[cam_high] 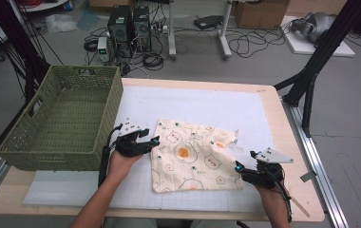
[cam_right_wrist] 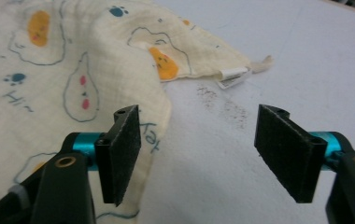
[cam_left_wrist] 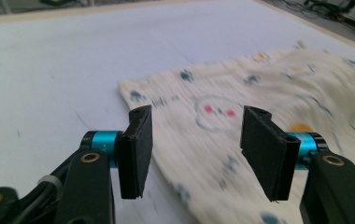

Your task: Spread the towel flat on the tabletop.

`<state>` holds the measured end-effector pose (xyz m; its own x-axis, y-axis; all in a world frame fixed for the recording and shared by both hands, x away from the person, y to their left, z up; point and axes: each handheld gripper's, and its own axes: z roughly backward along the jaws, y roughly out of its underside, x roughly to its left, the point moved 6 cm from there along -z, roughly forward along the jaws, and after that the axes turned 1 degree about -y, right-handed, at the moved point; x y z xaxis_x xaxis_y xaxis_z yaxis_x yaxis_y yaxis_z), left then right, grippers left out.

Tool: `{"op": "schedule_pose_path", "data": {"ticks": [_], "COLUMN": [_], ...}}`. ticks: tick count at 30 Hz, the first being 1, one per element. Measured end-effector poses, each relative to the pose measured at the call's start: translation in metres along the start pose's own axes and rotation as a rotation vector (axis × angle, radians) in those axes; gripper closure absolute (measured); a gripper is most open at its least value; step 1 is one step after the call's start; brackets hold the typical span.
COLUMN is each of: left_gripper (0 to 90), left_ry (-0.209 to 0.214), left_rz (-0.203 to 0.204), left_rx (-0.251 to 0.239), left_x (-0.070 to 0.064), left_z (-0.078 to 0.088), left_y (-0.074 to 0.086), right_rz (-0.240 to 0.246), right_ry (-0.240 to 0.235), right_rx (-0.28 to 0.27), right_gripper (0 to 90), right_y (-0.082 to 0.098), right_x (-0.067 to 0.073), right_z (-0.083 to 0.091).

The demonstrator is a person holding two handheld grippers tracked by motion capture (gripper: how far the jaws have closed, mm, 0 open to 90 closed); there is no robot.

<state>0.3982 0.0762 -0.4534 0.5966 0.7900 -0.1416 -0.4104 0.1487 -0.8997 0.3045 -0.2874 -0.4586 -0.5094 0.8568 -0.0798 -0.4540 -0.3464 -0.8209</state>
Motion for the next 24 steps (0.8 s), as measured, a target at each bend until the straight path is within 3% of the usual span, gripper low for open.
{"op": "schedule_pose_path", "data": {"ticks": [3,5,9,11,15,20,21,22,23,24], "left_gripper": [41.9,40.3,37.9,37.7,39.7,51.6,59.2,76.8,86.6,87.4], "left_ry": [0.003,-0.002,-0.012,-0.042,-0.068,-0.104,-0.086,-0.077,-0.087,-0.099], "left_rz": [0.030,0.043,0.008,-0.018,-0.044,-0.142,-0.147,-0.160,-0.174,-0.171], "left_rx": [0.025,0.072,0.124,0.174,0.236,0.261,0.268,0.273,0.279,0.284], "left_x": [0.007,0.011,0.015,0.019,0.021,0.019,0.018,0.018,0.018,0.019], "left_z": [-0.021,-0.038,-0.063,-0.076,-0.088,-0.090,-0.088,-0.087,-0.087,-0.086], "left_y": [-0.006,-0.008,-0.015,-0.015,-0.012,-0.009,-0.009,-0.009,-0.009,-0.010], "right_rz": [-0.019,-0.022,-0.045,-0.053,-0.071,-0.079,-0.077,-0.079,-0.078,-0.073], "right_ry": [-0.005,-0.009,-0.045,-0.053,-0.063,-0.060,-0.058,-0.065,-0.067,-0.068], "right_rx": [0.011,0.005,-0.044,-0.058,-0.048,-0.037,-0.035,-0.030,-0.026,-0.024], "right_gripper": [27.4,24.3,19.2,17.0,14.4,11.9,11.8,11.9,11.9,11.9], "right_y": [-0.002,-0.003,-0.007,-0.008,-0.006,-0.004,-0.004,-0.004,-0.005,-0.005], "right_x": [0.001,0.002,0.004,0.004,0.003,-0.001,-0.002,-0.001,0.000,0.001], "right_z": [-0.002,-0.002,-0.002,-0.002,-0.005,-0.008,-0.008,-0.009,-0.009,-0.010]}}
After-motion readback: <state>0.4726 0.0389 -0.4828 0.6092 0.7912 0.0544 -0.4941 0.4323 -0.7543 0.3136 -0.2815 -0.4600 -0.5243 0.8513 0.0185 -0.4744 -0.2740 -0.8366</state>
